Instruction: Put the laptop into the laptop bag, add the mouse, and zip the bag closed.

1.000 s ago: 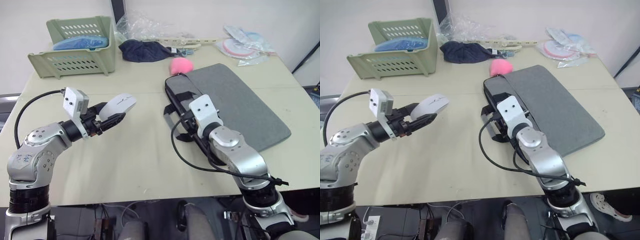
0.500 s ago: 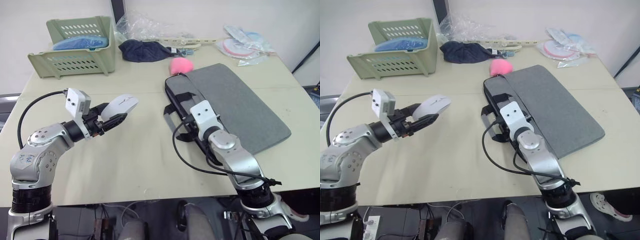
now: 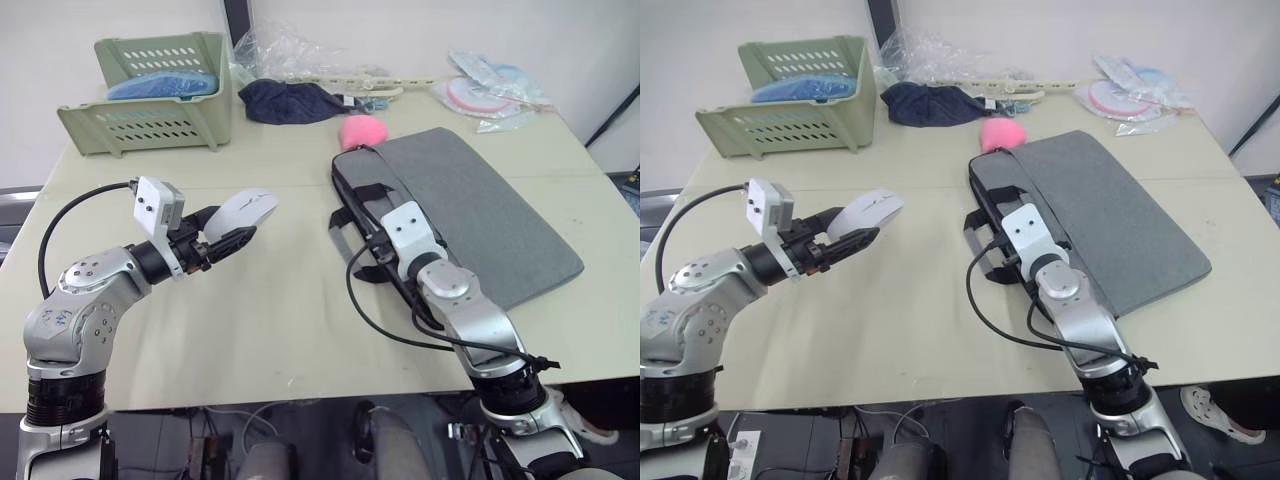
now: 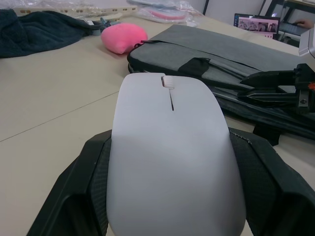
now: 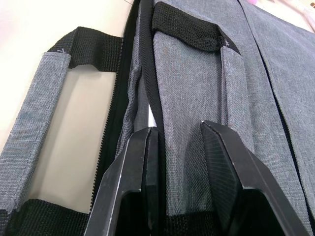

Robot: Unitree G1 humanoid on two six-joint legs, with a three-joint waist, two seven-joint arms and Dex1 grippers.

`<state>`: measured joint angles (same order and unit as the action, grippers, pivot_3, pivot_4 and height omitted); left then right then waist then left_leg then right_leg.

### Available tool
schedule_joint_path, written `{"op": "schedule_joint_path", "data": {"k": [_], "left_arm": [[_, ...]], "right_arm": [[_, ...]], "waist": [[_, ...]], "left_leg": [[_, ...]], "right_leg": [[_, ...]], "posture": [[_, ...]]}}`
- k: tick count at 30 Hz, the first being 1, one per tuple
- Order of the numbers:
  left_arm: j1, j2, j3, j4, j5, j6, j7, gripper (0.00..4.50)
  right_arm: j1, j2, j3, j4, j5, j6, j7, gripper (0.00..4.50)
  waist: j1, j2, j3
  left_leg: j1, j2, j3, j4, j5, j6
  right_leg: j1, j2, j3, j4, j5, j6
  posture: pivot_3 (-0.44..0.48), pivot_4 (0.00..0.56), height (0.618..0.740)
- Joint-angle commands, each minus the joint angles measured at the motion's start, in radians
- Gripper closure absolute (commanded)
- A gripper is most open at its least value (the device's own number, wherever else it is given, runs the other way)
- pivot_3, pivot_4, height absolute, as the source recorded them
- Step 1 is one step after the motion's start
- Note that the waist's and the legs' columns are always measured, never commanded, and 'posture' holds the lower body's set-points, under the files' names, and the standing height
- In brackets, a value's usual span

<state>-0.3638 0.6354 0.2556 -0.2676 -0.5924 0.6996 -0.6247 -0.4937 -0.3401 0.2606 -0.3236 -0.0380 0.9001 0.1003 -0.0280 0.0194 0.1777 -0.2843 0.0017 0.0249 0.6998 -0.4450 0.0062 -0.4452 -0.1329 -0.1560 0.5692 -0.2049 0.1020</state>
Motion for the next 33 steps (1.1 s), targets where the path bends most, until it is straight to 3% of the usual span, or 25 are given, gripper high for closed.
{"op": "schedule_joint_path", "data": {"k": [1, 7, 11, 12, 20, 33], "left_arm": [[-0.005, -0.004, 0.005, -0.043, -0.016, -0.005, 0.007, 1.72], [-0.011, -0.008, -0.001, -0.038, -0.010, -0.008, 0.010, 1.72], [-0.007, -0.011, -0.008, -0.042, -0.010, -0.007, 0.012, 1.72], [-0.007, -0.011, -0.009, -0.042, -0.011, -0.007, 0.013, 1.72], [-0.023, -0.026, -0.033, -0.037, -0.010, -0.012, 0.017, 1.72], [-0.142, -0.163, -0.186, 0.112, 0.067, -0.118, -0.010, 1.72]], "right_arm": [[-0.007, -0.003, -0.028, -0.035, -0.022, -0.007, 0.011, 3.00], [-0.018, -0.002, -0.031, -0.053, -0.020, 0.007, 0.017, 3.00], [-0.034, -0.001, -0.034, -0.071, -0.017, 0.018, 0.022, 3.93], [-0.036, -0.001, -0.033, -0.072, -0.016, 0.020, 0.024, 4.44], [-0.062, -0.014, -0.046, -0.112, -0.004, 0.063, 0.050, 4.44], [-0.225, -0.129, -0.121, -0.232, 0.115, 0.271, 0.229, 4.44]], "waist": [[0.000, 0.000, 0.000], [-0.001, 0.000, 0.000], [-0.001, 0.000, 0.000], [-0.001, 0.000, 0.000], [-0.001, 0.000, 0.000], [-0.002, 0.000, 0.000]], "left_leg": [[0.000, 0.000, 0.000, 0.000, 0.000, 0.000], [0.000, 0.000, 0.000, 0.000, 0.000, 0.000], [0.000, 0.000, 0.000, 0.000, 0.000, 0.000], [0.000, 0.000, 0.000, 0.000, 0.000, 0.000], [0.000, 0.000, 0.000, 0.000, 0.000, 0.000], [0.000, 0.000, 0.000, 0.000, 0.000, 0.000]], "right_leg": [[0.000, 0.000, 0.000, 0.000, 0.000, 0.000], [0.000, 0.000, 0.000, 0.000, 0.000, 0.000], [0.000, 0.000, 0.000, 0.000, 0.000, 0.000], [0.000, 0.000, 0.000, 0.000, 0.000, 0.000], [0.000, 0.000, 0.000, 0.000, 0.000, 0.000], [0.000, 0.000, 0.000, 0.000, 0.000, 0.000]], "posture": [[0.000, 0.150, 0.740], [0.000, 0.150, 0.740], [0.000, 0.150, 0.740], [0.000, 0.150, 0.740], [0.000, 0.150, 0.740], [0.000, 0.150, 0.740]]}}
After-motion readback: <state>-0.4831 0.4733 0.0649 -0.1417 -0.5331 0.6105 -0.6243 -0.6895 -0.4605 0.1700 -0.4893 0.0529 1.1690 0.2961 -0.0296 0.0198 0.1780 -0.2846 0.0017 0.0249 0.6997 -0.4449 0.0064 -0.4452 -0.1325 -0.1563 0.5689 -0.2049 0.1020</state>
